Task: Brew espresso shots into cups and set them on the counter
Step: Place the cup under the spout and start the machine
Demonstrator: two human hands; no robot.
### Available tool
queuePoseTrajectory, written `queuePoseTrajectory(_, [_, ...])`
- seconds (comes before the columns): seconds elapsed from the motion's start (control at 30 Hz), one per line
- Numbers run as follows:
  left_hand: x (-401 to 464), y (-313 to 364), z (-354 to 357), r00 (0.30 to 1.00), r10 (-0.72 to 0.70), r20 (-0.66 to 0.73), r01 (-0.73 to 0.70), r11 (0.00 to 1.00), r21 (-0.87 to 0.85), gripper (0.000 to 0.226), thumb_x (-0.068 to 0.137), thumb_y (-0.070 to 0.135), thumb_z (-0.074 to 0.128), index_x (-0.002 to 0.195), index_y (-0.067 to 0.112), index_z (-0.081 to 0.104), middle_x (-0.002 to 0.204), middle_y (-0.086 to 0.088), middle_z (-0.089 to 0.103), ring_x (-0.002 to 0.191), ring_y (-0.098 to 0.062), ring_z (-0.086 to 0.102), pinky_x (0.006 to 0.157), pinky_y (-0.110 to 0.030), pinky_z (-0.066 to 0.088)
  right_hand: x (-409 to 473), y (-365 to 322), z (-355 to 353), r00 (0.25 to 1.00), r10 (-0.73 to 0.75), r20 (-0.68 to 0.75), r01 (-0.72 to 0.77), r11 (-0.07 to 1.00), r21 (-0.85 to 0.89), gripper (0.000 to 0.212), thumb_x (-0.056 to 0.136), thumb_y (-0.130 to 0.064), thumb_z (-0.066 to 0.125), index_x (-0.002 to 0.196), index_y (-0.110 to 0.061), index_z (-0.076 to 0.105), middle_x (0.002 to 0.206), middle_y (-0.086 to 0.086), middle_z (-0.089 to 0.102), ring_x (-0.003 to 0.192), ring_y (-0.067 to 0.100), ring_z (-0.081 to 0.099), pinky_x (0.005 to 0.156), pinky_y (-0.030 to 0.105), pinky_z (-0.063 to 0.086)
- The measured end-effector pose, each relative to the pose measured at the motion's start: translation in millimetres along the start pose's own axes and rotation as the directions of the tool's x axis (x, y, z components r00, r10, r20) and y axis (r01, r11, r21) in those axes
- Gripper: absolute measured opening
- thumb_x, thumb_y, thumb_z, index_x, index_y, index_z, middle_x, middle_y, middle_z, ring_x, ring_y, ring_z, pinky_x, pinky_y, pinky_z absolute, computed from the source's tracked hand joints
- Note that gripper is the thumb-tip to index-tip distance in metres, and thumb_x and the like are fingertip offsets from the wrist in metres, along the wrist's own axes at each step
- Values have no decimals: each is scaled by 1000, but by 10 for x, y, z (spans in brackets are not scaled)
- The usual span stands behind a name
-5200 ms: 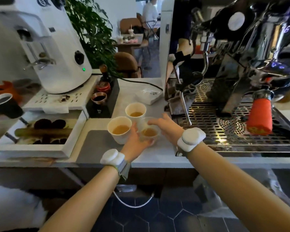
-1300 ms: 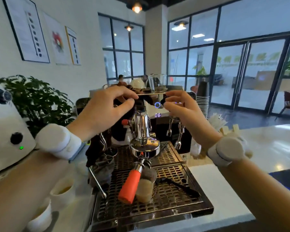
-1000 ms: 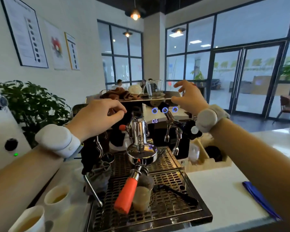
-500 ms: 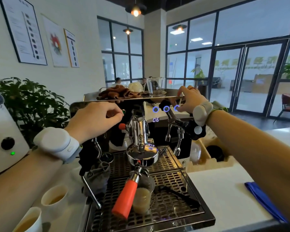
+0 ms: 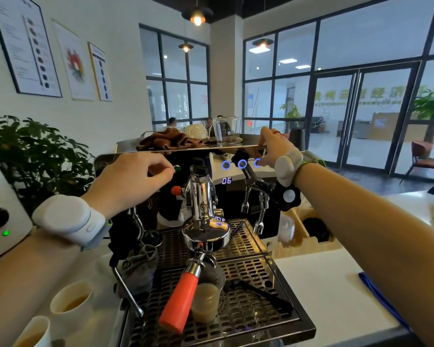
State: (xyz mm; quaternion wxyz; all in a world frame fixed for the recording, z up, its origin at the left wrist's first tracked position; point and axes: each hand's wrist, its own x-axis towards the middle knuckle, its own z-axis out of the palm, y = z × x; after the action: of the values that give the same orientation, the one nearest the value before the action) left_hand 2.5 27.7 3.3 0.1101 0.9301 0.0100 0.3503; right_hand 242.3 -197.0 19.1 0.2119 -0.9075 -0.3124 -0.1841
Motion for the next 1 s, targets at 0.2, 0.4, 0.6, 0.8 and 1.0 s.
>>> queuePoseTrajectory(0.2, [5, -12, 15, 1000, -13, -25, 14, 999, 50, 12, 89, 42, 56, 84, 42, 66, 54, 35, 54, 59, 20, 50, 53, -19, 29, 1, -12, 17, 999, 12, -34, -13, 999, -48, 44, 76, -8, 73, 109, -7, 44, 112, 18, 51, 96, 32, 50, 73, 35, 37])
queuePoseTrajectory(0.4, [-25, 22, 23, 1000, -12, 10, 10, 986, 166, 16, 88, 51, 52, 88, 45, 66, 57, 29, 47, 60, 1, 48, 52, -22, 30, -42, -61, 5, 999, 25, -47, -29, 996, -88, 33, 88, -6, 58, 118, -3, 43, 117, 24, 50, 106, 39, 51, 90, 46, 45])
queuePoseTrajectory(0.6, [-43, 51, 27, 998, -22, 56, 11, 982, 191, 17, 86, 56, 52, 88, 46, 66, 70, 32, 50, 76, -10, 53, 63, -27, 34, -116, -71, 65, 997, 66, -47, -68, 997, -37, 36, 88, -11, 59, 118, -4, 41, 113, 26, 52, 102, 41, 52, 82, 42, 42])
queuePoseTrajectory(0.8, [-38, 61, 25, 998, 0, 57, -12, 980, 200, 16, 86, 56, 52, 87, 45, 65, 70, 31, 50, 73, -8, 51, 57, -24, 32, -114, -91, 37, 997, 69, -24, -69, 997, -19, 37, 89, -10, 59, 120, -3, 40, 109, 26, 55, 96, 38, 57, 72, 34, 36])
queuePoseTrajectory(1.0, [-39, 66, 26, 999, -6, 42, -2, 978, 206, 17, 85, 56, 51, 84, 45, 64, 67, 30, 50, 67, -7, 51, 59, -26, 32, -102, -109, 19, 998, 52, -26, -54, 997, -51, 40, 90, -9, 59, 123, 0, 39, 109, 29, 57, 96, 39, 58, 71, 34, 35])
